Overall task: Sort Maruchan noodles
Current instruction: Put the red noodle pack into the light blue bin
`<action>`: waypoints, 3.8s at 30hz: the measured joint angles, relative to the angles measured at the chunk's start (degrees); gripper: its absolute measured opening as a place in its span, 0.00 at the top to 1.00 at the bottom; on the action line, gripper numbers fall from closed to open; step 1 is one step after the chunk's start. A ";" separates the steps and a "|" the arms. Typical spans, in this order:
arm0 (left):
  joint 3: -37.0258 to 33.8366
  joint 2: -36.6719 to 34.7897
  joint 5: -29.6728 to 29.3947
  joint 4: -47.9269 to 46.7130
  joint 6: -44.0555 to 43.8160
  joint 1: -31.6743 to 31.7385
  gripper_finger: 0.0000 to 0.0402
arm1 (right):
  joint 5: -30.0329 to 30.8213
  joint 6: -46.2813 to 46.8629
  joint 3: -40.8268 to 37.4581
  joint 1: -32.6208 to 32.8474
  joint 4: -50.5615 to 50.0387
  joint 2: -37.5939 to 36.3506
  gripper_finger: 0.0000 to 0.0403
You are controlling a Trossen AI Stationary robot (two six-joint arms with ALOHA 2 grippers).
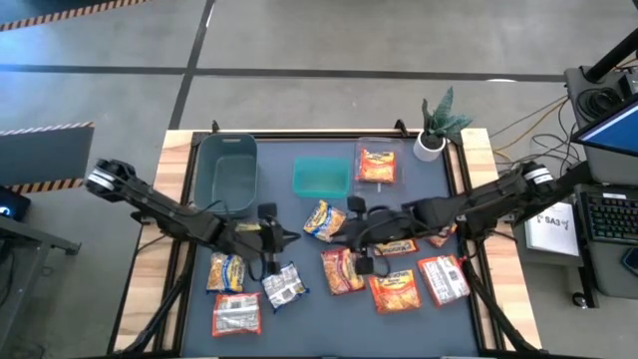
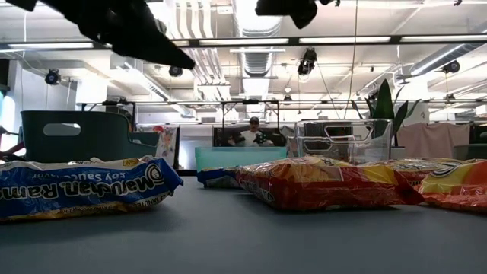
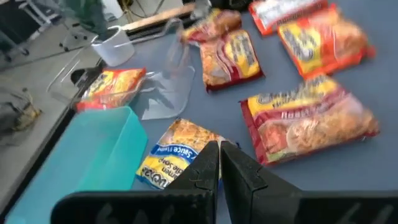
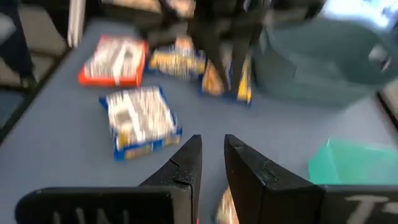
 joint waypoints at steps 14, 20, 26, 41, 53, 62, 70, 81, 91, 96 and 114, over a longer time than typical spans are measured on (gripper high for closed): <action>8.34 13.44 3.28 -1.79 10.55 4.58 0.96 | -0.24 -8.88 -19.08 -0.02 22.80 -16.92 0.86; 9.00 15.90 3.14 -2.54 8.94 6.18 0.81 | -0.54 -10.83 -20.94 -0.02 22.79 -20.82 0.86; 8.72 17.09 2.86 -5.58 7.47 6.32 0.69 | -0.75 -15.40 -23.55 -0.04 28.19 -21.67 0.86; 11.16 18.69 12.39 -4.95 4.71 6.16 0.66 | -3.15 -15.73 -26.58 -0.02 29.32 -25.89 0.86; 25.14 29.81 18.92 -14.69 20.41 5.86 0.48 | -3.16 -15.03 -26.62 -0.02 28.26 -26.53 0.86; 25.09 29.66 23.72 -14.42 23.29 6.04 0.44 | -3.14 -14.75 -26.62 -0.02 27.37 -26.53 0.86; 24.98 31.13 31.04 -11.07 27.95 6.46 0.44 | -3.14 -14.66 -26.62 -0.02 27.36 -26.53 0.86; 25.08 35.24 35.25 -6.76 33.20 7.93 0.44 | -3.07 -14.71 -26.62 -0.02 27.35 -26.53 0.86; 25.15 37.11 36.87 -3.16 32.95 8.51 0.54 | -0.56 -14.68 -26.62 -0.04 26.82 -26.51 0.86; 25.15 37.03 37.20 -2.89 33.21 8.60 0.70 | -0.47 -14.73 -26.62 -0.04 26.81 -26.51 0.86; 25.06 34.38 36.43 -6.71 31.03 8.62 1.00 | -0.36 -14.75 -26.62 -0.04 26.91 -26.51 0.86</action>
